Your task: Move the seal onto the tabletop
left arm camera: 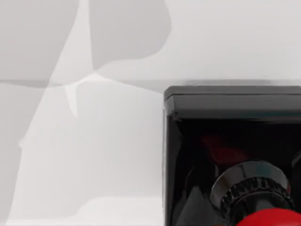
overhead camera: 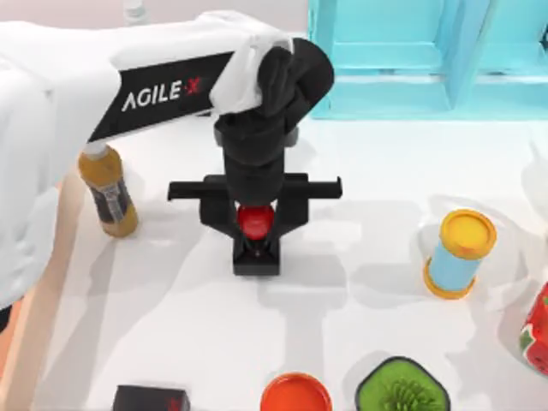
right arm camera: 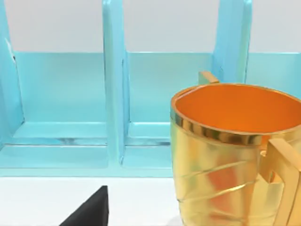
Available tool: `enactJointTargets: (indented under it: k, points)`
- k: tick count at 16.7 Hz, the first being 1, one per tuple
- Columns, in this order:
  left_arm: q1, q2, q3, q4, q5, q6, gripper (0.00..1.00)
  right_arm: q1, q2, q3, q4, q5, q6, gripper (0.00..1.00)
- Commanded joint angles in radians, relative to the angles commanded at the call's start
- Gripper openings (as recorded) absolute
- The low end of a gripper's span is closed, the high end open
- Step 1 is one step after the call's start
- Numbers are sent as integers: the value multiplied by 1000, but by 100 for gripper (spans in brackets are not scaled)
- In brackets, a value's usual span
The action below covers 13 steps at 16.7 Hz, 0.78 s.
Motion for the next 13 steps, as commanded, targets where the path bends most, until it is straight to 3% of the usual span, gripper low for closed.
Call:
enactJointTargets:
  k: [8, 13]
  points:
    - [0, 0, 0, 0, 0, 0, 98, 0, 0, 0, 0, 0, 0, 100]
    - [0, 0, 0, 0, 0, 0, 100, 0, 0, 0, 0, 0, 0, 100]
